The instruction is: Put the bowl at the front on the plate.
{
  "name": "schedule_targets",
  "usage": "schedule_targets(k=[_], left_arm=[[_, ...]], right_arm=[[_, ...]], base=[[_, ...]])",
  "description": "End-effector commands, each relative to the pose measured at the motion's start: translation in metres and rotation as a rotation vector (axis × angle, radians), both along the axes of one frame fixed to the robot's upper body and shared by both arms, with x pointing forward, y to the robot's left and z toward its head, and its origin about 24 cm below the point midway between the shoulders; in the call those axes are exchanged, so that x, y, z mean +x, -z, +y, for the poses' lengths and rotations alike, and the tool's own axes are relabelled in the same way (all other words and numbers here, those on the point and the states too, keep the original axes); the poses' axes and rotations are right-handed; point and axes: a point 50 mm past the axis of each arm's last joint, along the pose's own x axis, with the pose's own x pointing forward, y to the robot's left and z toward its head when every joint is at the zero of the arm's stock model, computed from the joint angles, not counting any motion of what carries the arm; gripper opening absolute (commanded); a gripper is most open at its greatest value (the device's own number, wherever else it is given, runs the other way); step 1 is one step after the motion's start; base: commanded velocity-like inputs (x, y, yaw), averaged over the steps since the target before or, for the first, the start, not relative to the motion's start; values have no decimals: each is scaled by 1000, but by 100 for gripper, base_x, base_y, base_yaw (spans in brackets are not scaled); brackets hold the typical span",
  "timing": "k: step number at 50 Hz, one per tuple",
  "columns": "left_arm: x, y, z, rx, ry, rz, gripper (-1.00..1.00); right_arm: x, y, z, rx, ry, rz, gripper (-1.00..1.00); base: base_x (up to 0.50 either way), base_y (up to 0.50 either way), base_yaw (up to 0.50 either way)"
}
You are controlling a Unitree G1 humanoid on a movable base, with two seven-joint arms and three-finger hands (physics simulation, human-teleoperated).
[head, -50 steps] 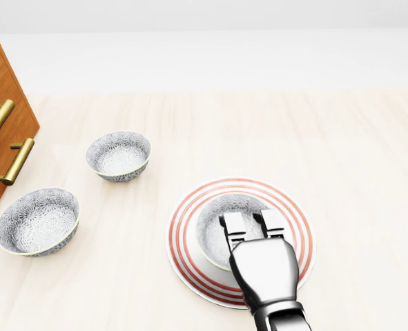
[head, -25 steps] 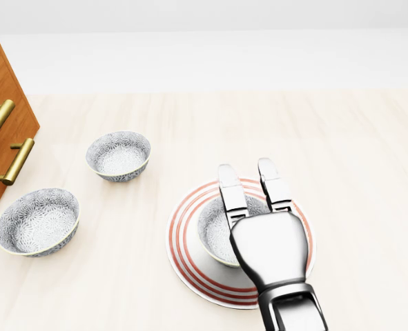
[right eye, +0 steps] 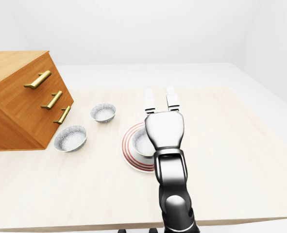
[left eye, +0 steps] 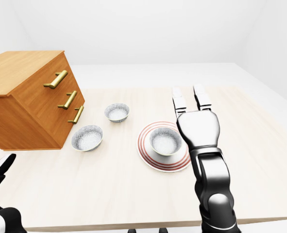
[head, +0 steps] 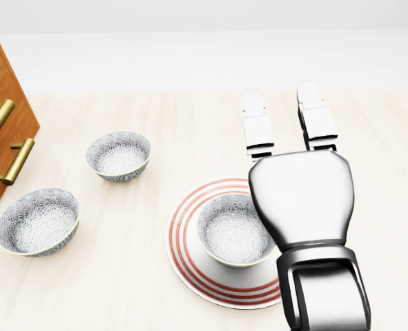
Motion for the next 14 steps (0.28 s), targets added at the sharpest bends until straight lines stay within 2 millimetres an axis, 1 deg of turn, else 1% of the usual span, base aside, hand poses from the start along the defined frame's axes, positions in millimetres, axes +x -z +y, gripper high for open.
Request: schedule_targets(k=[1, 3, 9, 11, 14], left_arm=[[6, 9, -1, -17, 6, 42, 100], [5, 9, -1, -14, 6, 44, 100], [2, 4, -1, -6, 4, 23, 100], [-4, -5, -1, 5, 18, -32, 100], [-3, -2, 0, 0, 12, -18, 100]], right_arm=[[-13, -49, -1, -33, 34, -130, 100], [-14, -56, 0, -43, 28, -168, 100], [-17, -66, 4, -63, 6, -220, 100], [-15, -71, 11, -87, -20, -244, 100], [-14, -77, 17, -109, -43, -273, 100]], base=[[0, 0, 0], [0, 0, 0], [0, 0, 0], [0, 0, 0], [0, 0, 0]])
